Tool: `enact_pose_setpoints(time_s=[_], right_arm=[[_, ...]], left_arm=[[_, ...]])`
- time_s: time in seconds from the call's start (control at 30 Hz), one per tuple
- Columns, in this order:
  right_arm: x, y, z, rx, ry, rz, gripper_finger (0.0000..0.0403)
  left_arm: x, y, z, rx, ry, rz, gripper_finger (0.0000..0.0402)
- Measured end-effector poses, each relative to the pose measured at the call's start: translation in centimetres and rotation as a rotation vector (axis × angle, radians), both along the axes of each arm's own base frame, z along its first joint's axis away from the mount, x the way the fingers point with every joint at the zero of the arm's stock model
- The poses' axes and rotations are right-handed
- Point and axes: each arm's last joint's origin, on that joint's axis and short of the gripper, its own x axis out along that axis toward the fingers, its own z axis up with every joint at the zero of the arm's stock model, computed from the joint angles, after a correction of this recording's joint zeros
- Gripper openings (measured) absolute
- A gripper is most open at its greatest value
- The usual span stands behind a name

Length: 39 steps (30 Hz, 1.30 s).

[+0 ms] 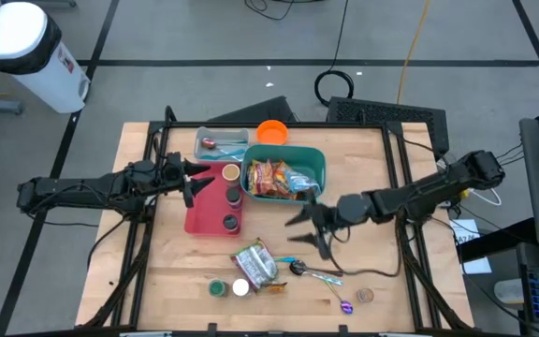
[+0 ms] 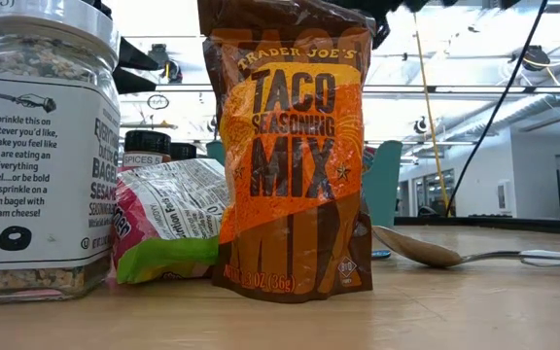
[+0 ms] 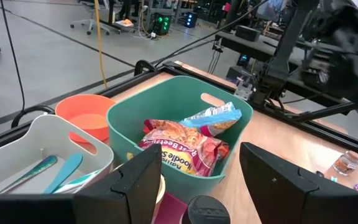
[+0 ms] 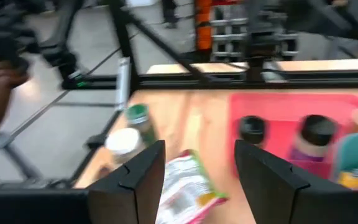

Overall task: Pick & Place Food Item
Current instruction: Put the black spoon into the gray bin

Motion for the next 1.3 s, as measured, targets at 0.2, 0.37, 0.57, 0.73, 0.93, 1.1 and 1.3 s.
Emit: enact_pose_setpoints(time_s=[0.2, 0.37, 0.57, 0.73, 0.93, 1.1, 1.3], right_arm=[[-1.1, 2.9, -0.3, -0.013, 0.033, 0.104, 0.0182], [-2.1, 4.9, -0.8, -0.032, 0.078, 0.179, 0.0178], [-3.2, 6.4, -1.4, -0.034, 0.146, 0.234, 0.0180], [-3.9, 7.4, -1.9, -0.053, 0.200, 0.270, 0.0174], [-4.7, 8.2, -2.2, -0.072, 0.232, 0.308, 0.0172], [-5.2, 8.9, -2.2, -0.077, 0.233, 0.338, 0.0171], [-5.7, 9.7, -2.2, -0.080, 0.231, 0.370, 0.0171]], left_arm=[[0.0, 0.0, 0.0, -0.001, 0.000, 0.000, 0.0225], [0.0, 0.0, 0.0, -0.002, -0.001, 0.000, 0.0225], [0.0, 0.0, 0.0, -0.003, -0.001, 0.000, 0.0225], [0.0, 0.0, 0.0, -0.004, -0.001, 0.001, 0.0225], [0.0, 0.0, 0.0, -0.004, -0.001, 0.001, 0.0225], [0.0, 0.0, 0.0, -0.006, 0.000, 0.001, 0.0225], [0.0, 0.0, 0.0, -0.006, 0.002, 0.000, 0.0225]])
